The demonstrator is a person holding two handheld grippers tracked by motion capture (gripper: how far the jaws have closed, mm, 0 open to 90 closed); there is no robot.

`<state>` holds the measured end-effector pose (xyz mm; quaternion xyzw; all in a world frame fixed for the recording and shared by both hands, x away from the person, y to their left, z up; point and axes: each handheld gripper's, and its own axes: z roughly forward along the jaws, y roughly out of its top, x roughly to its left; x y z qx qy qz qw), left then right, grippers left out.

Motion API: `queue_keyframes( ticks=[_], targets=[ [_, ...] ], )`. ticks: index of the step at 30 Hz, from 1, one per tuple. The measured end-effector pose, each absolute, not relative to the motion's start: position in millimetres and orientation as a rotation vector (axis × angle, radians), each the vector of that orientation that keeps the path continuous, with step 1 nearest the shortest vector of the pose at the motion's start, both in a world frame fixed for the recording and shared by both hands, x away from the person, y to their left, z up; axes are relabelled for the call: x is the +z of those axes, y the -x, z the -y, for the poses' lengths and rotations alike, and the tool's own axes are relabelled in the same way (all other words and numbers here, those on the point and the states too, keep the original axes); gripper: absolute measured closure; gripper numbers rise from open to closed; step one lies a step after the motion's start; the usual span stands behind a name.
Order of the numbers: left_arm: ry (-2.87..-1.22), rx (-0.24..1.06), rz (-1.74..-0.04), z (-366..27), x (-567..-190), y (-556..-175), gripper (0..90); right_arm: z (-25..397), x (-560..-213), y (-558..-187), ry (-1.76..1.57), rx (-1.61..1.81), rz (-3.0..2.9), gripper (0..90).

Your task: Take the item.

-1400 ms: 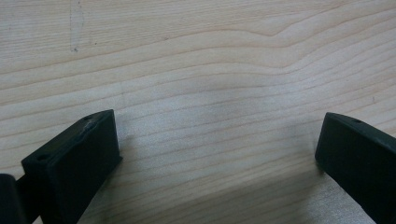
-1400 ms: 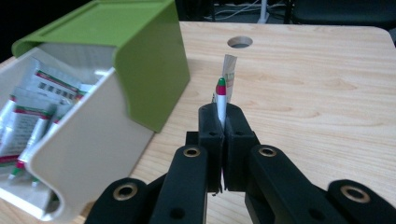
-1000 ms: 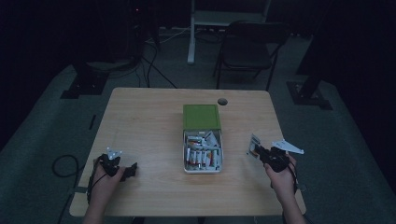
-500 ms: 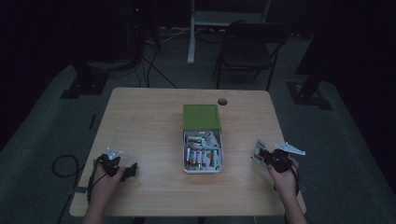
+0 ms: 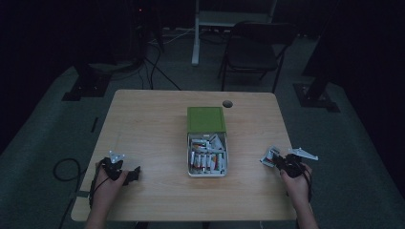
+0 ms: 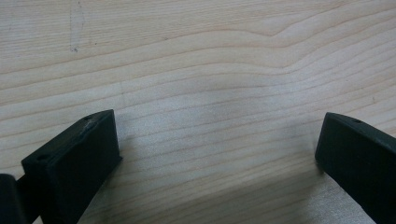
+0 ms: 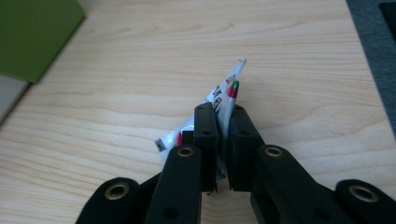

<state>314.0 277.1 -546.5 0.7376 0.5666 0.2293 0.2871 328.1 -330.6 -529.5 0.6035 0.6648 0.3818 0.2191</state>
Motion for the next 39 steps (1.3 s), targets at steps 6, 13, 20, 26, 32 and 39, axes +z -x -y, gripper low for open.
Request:
queue_keyframes(
  ticks=[6, 13, 20, 26, 32, 39],
  targets=[
    [-1.97, 0.612, -1.514, -277.1, -546.5, -314.0, 0.2, 335.4, -532.4, -331.5, -1.678, 1.062, -1.839, 76.8],
    [-1.97, 0.612, -1.514, -277.1, -546.5, -313.9, 0.2, 336.5, -536.2, -335.2, -1.662, 1.065, -1.848, 63.6],
    [-1.971, 0.612, -1.514, -277.1, -546.5, -314.0, 0.2, 339.0, -533.4, -338.2, -1.668, 1.081, -1.844, 46.8],
    [-1.971, 0.612, -1.514, -277.1, -546.4, -314.0, 0.2, 336.3, -526.0, -338.6, -1.63, 1.161, -1.864, 40.4],
    [-1.971, 0.612, -1.514, -277.1, -546.4, -314.0, 0.2, 328.5, -520.2, -337.2, -1.579, 1.216, -1.889, 36.4],
    [-1.971, 0.612, -1.514, -277.1, -546.4, -314.0, 0.2, 318.6, -517.4, -333.6, -1.514, 1.286, -1.946, 34.2]
  ],
)
